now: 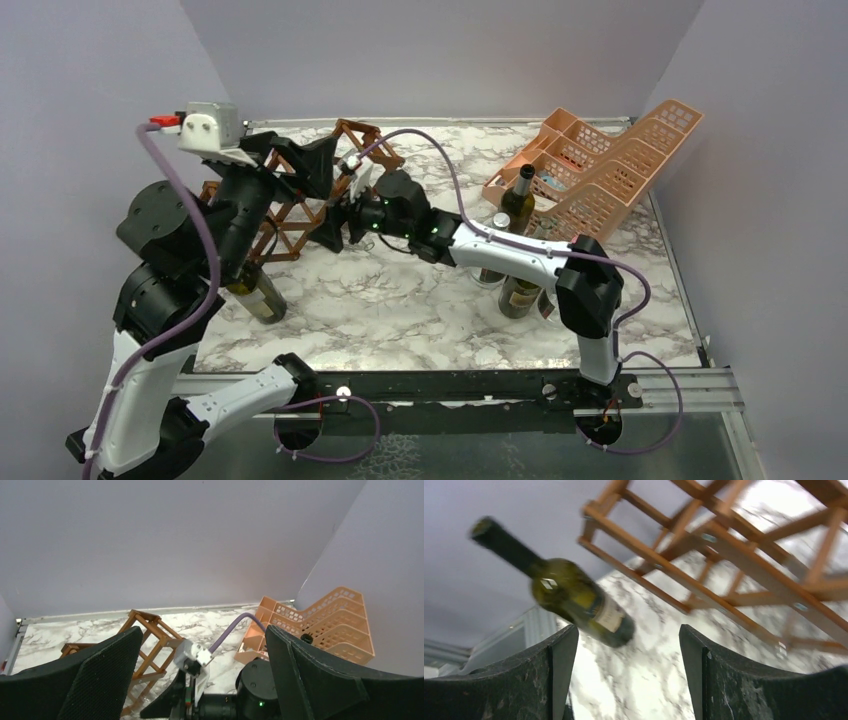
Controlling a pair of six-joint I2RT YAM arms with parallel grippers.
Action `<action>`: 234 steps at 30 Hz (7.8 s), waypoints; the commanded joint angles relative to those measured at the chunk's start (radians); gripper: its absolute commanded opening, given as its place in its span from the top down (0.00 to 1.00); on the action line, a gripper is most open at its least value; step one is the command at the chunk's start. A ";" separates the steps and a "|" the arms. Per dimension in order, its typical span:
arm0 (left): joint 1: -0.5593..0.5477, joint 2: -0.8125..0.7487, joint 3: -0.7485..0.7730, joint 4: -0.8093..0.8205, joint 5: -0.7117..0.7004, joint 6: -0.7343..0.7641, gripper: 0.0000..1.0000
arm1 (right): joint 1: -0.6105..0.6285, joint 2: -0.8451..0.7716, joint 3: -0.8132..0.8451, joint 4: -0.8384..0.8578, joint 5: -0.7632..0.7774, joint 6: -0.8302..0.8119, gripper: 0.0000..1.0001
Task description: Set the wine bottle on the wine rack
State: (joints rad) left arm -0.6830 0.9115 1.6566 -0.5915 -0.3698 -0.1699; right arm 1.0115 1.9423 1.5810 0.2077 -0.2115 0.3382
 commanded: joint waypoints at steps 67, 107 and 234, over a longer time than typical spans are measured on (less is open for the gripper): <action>-0.002 -0.106 -0.053 -0.008 -0.003 0.014 0.01 | 0.273 -0.028 -0.020 0.338 0.296 -0.350 0.85; 0.000 -0.114 -0.235 0.068 -0.073 0.024 0.01 | 0.274 -0.266 -0.252 0.016 0.449 -0.327 0.76; -0.003 -0.382 -1.072 0.401 0.687 1.837 1.00 | 0.273 -0.526 -0.162 -0.936 0.346 0.045 0.42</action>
State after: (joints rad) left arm -0.6868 0.5591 0.5755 -0.2798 0.3294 1.5795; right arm 1.2812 1.3956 1.3964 -0.7162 0.1722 0.3626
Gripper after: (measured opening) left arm 0.800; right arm 0.585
